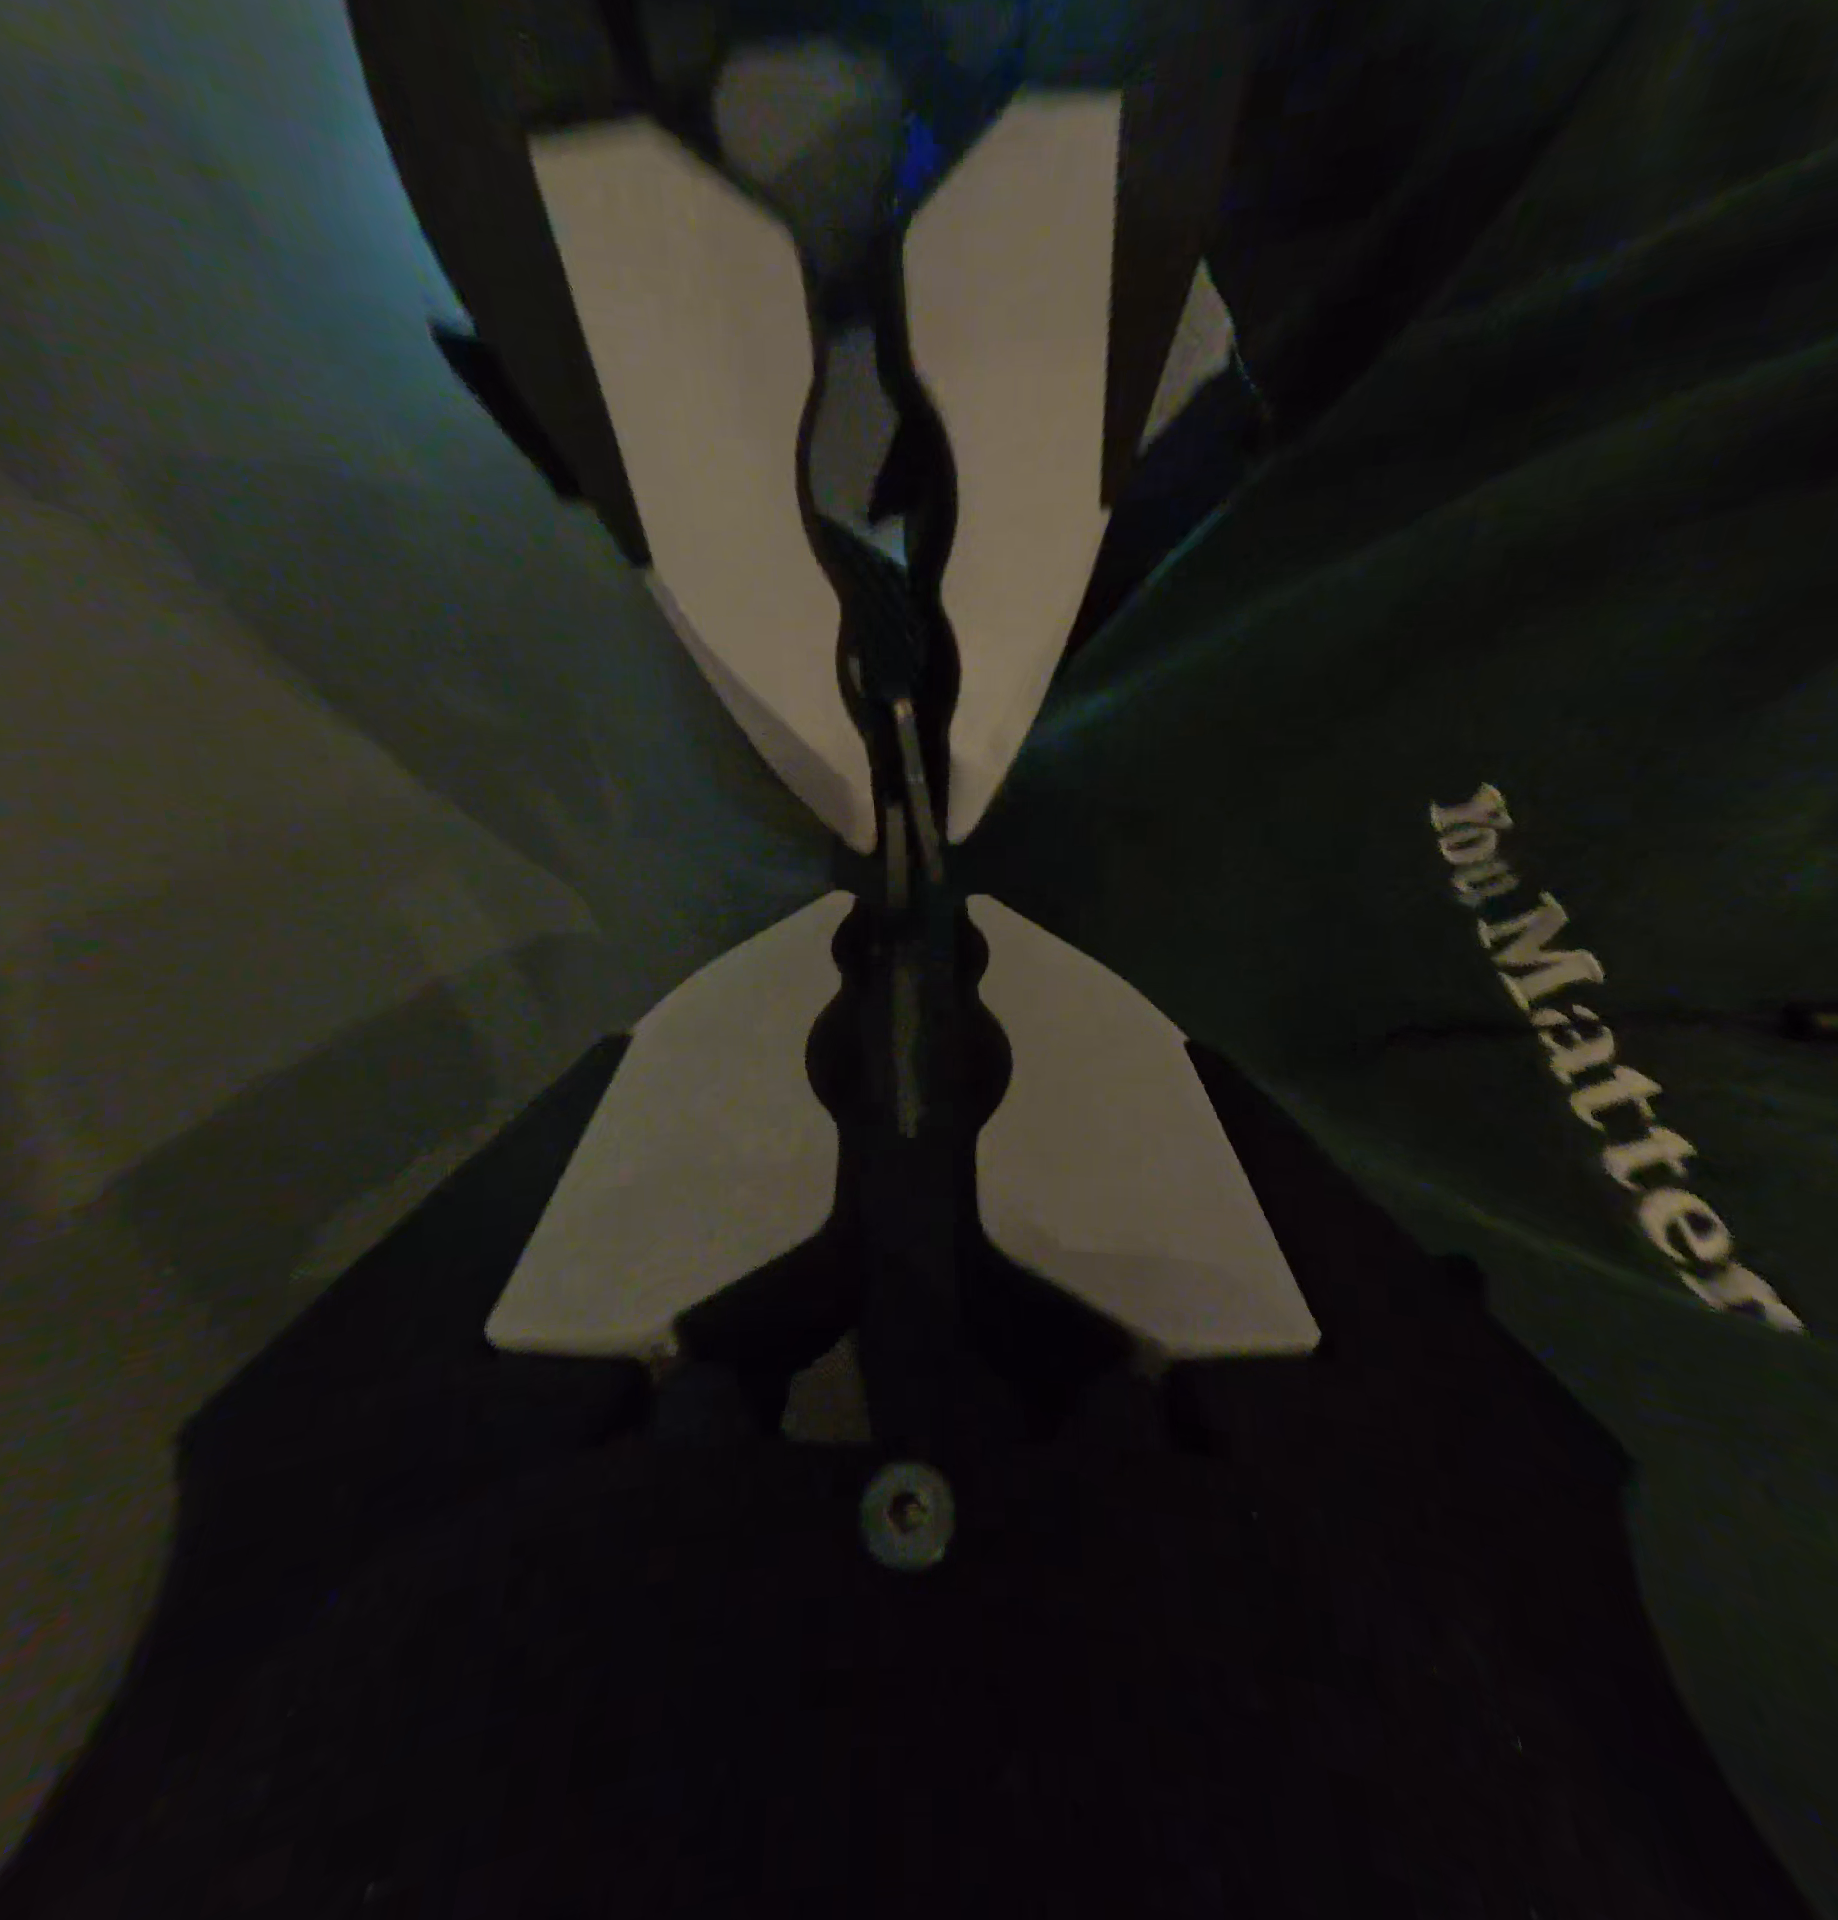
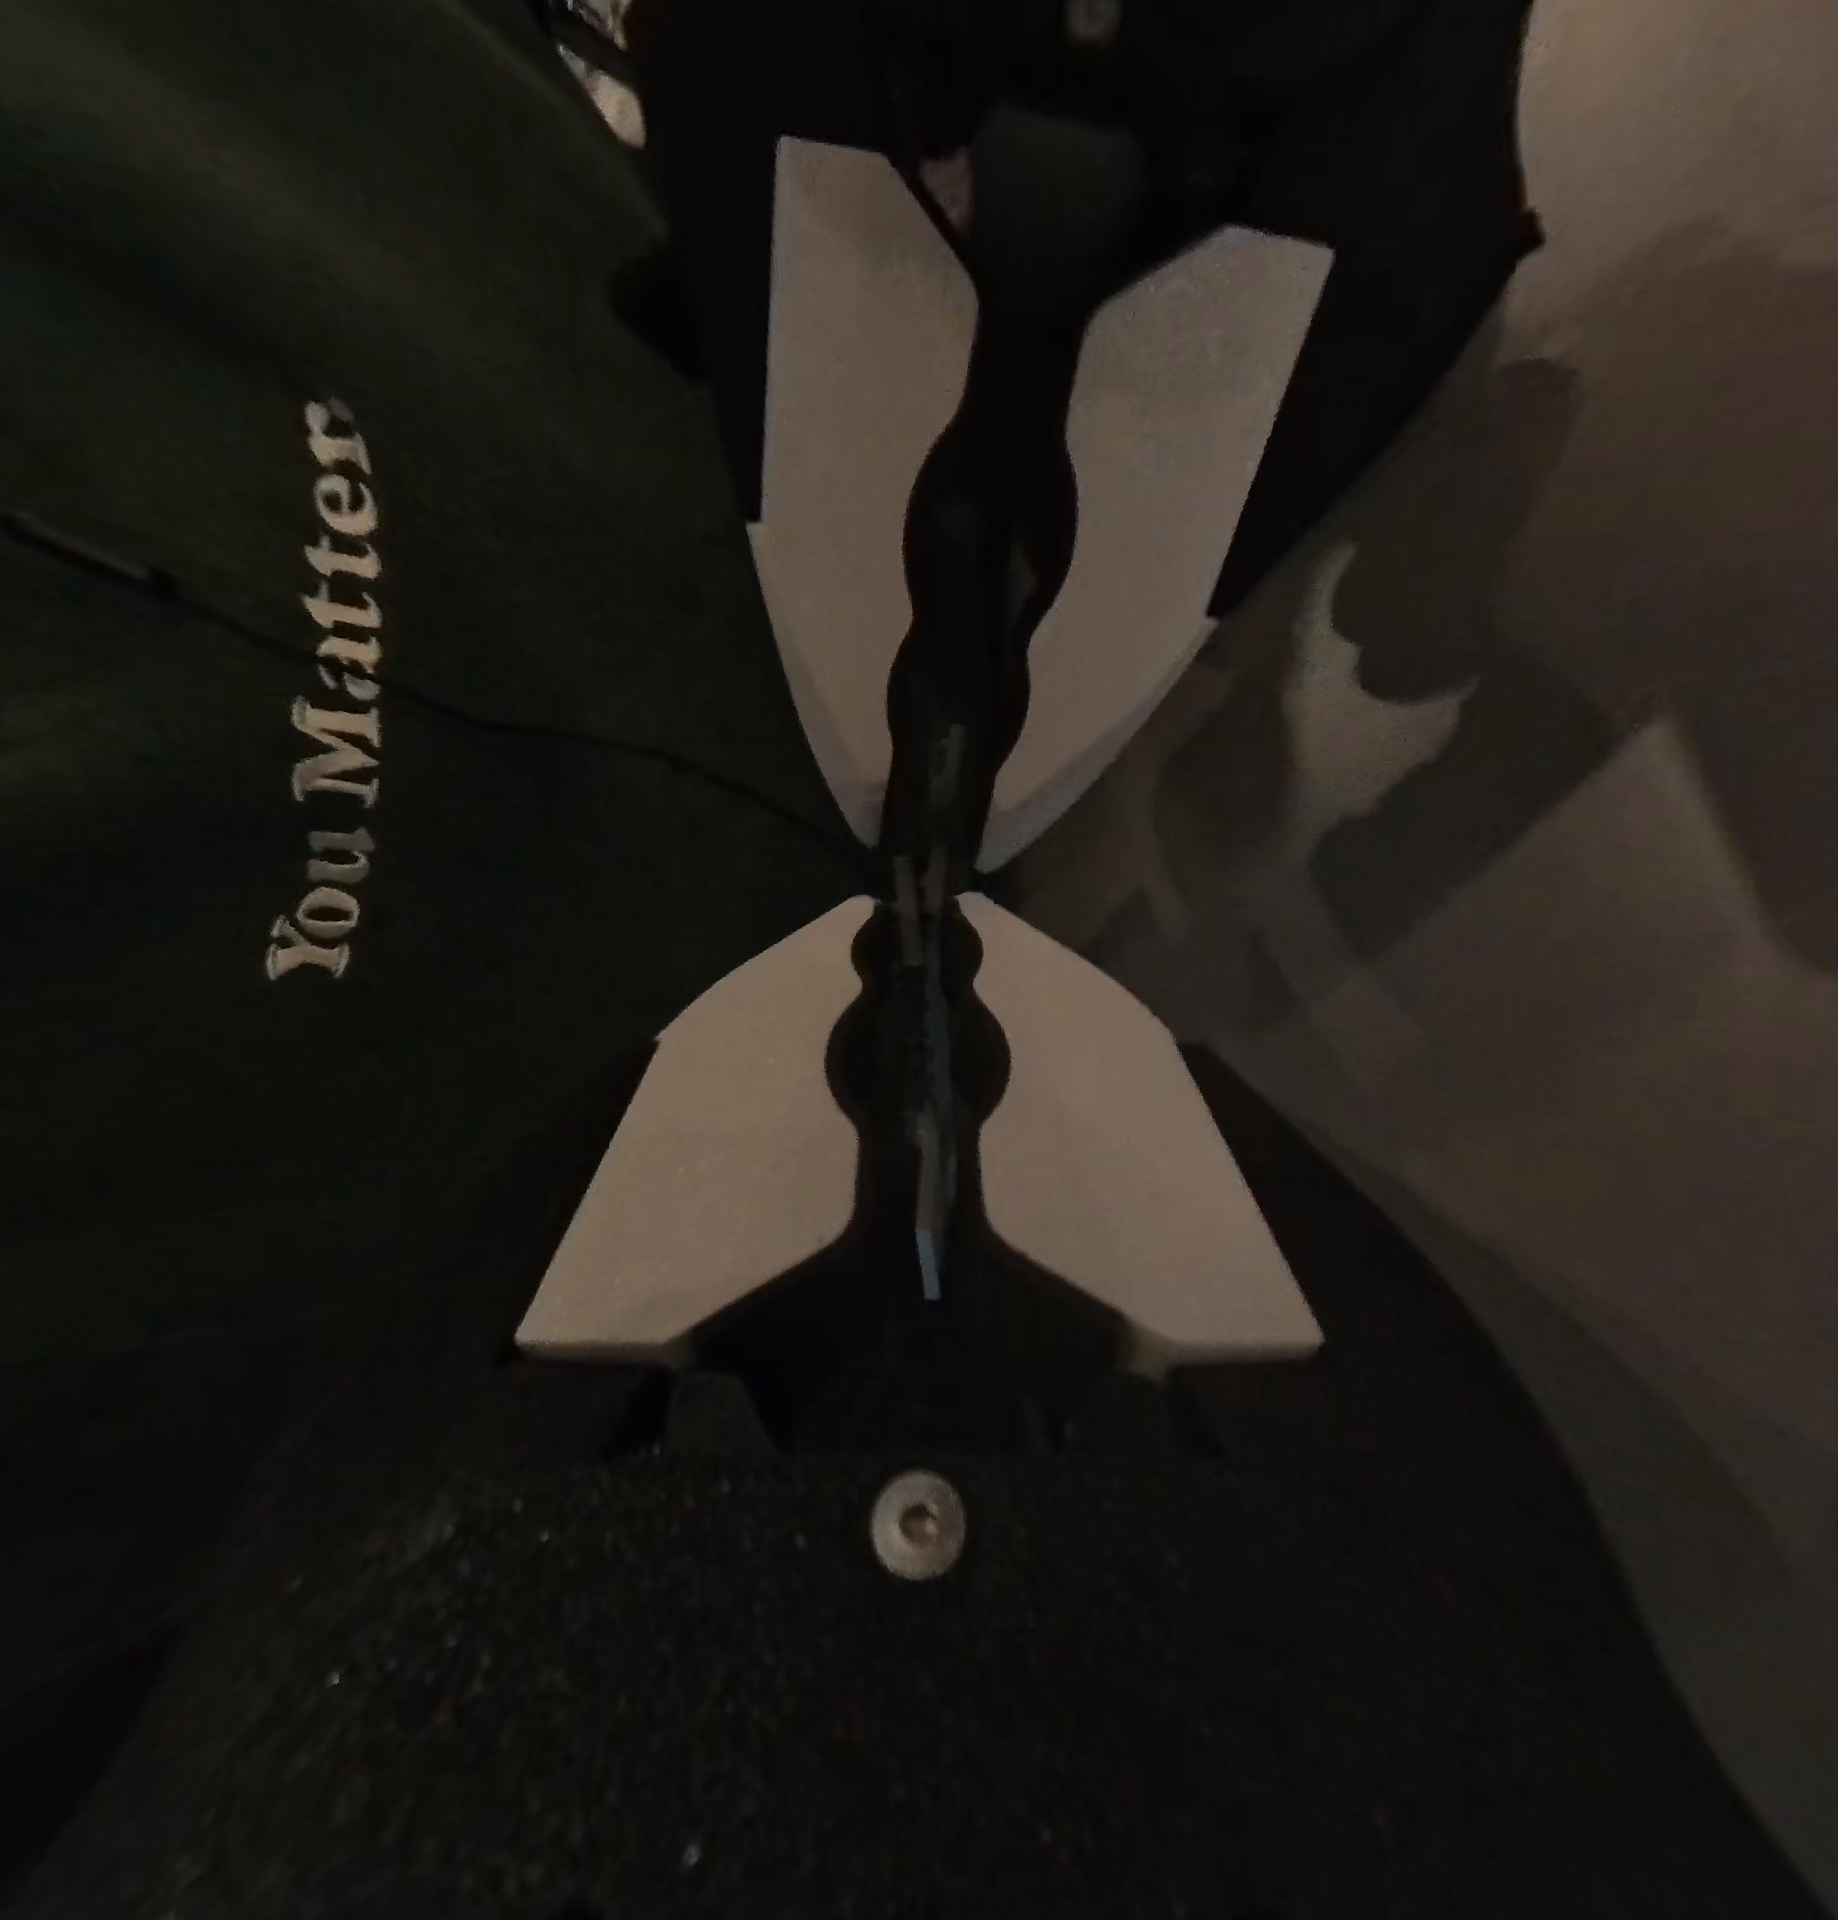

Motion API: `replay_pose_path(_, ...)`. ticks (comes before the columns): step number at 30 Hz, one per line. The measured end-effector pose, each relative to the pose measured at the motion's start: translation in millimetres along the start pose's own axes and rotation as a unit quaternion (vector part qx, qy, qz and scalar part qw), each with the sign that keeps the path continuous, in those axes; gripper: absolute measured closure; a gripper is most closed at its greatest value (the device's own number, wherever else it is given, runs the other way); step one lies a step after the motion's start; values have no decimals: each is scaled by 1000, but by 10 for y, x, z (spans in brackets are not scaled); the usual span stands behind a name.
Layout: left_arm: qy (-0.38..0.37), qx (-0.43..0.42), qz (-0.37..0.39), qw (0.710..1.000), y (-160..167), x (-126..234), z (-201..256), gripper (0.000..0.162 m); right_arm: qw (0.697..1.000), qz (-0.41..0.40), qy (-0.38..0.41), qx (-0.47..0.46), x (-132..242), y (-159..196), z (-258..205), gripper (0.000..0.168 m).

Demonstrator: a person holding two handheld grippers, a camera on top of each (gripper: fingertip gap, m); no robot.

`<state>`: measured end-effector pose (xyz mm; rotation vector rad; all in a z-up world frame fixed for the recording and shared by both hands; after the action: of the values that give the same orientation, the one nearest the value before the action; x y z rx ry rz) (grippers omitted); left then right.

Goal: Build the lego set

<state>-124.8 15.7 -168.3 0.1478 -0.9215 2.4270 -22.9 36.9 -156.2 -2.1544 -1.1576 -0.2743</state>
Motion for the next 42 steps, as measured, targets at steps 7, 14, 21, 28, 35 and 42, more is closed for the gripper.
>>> replay_pose_path(7,-62,-31,26,997,-38,-3,27,149,999,29,37,8,45,-47,18,159)
replay_pose_path(14,-112,-52,59,991,-77,61,39,153,994,71,80,28,106,-89,-8,159)
replay_pose_path(21,-168,-139,84,972,-169,166,143,154,973,125,157,116,183,-151,-164,159)
replay_pose_path(28,-188,-195,92,958,-168,170,226,155,954,148,193,175,163,-146,-294,159)
replay_pose_path(35,-262,-315,61,910,-135,105,351,154,928,135,234,258,99,-101,-374,158)
replay_pose_path(42,-267,-323,64,906,-112,91,344,154,915,155,253,272,59,-43,-356,159)
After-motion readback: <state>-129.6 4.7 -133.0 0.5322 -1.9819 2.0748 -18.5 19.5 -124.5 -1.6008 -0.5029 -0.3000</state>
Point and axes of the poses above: each gripper's, where its closed fingertips meet, x back along the fingers, y out of its underside, z = x × y across the jaws, the point moved 7 cm from there along x, back along the fingers, and after that the axes turned 1 degree about z, right-handed, at the moved point
